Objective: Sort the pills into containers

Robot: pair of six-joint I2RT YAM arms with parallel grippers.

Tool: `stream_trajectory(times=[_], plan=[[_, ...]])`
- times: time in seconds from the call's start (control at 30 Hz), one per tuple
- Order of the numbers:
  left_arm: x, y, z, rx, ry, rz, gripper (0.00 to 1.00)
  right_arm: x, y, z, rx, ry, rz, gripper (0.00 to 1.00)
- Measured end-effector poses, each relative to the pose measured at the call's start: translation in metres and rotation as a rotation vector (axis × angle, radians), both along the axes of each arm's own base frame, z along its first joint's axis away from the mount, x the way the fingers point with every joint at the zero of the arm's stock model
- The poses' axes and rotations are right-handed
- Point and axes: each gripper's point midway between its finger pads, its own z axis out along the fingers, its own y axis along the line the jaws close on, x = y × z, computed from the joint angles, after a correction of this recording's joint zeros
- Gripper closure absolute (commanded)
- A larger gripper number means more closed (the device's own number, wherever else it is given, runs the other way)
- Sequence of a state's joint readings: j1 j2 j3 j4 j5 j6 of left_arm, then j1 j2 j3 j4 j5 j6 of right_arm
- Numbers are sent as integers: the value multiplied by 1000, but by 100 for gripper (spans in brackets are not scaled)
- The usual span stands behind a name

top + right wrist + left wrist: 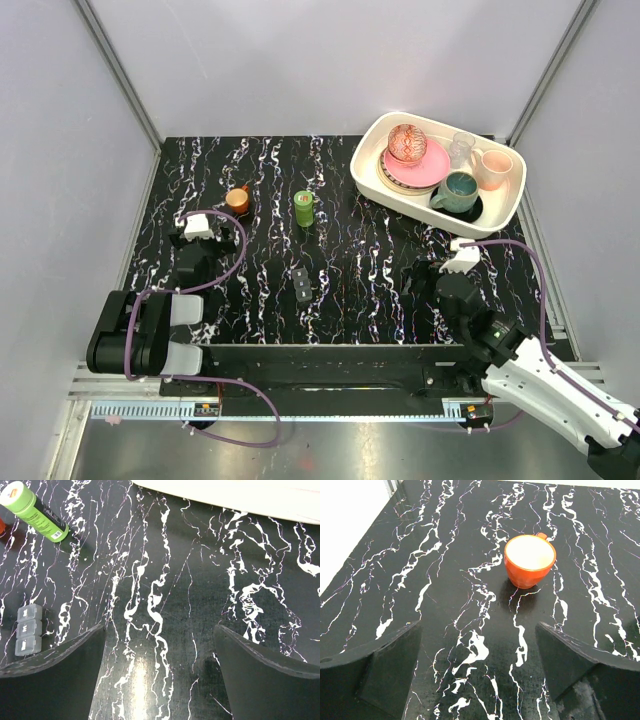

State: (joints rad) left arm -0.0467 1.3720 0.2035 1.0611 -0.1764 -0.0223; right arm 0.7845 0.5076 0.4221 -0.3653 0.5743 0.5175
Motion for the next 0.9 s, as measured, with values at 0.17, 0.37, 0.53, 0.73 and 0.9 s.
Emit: stream_trajectory(times=[0.17,0.37,0.53,0.73,0.9], plan=[[0,0,0,0,0,0,1,-1,3,0,7,3,17,5],[0,1,0,1,2,7,1,-2,8,4,16,5,43,5],[-3,-5,31,41,35,62,1,-3,18,23,33,-5,97,5],[-4,3,185,-150,-180,178,1,-5,27,17,27,31,138,4],[-29,38,170,-322,-80,409,3,-4,39,12,11,87,171,0]])
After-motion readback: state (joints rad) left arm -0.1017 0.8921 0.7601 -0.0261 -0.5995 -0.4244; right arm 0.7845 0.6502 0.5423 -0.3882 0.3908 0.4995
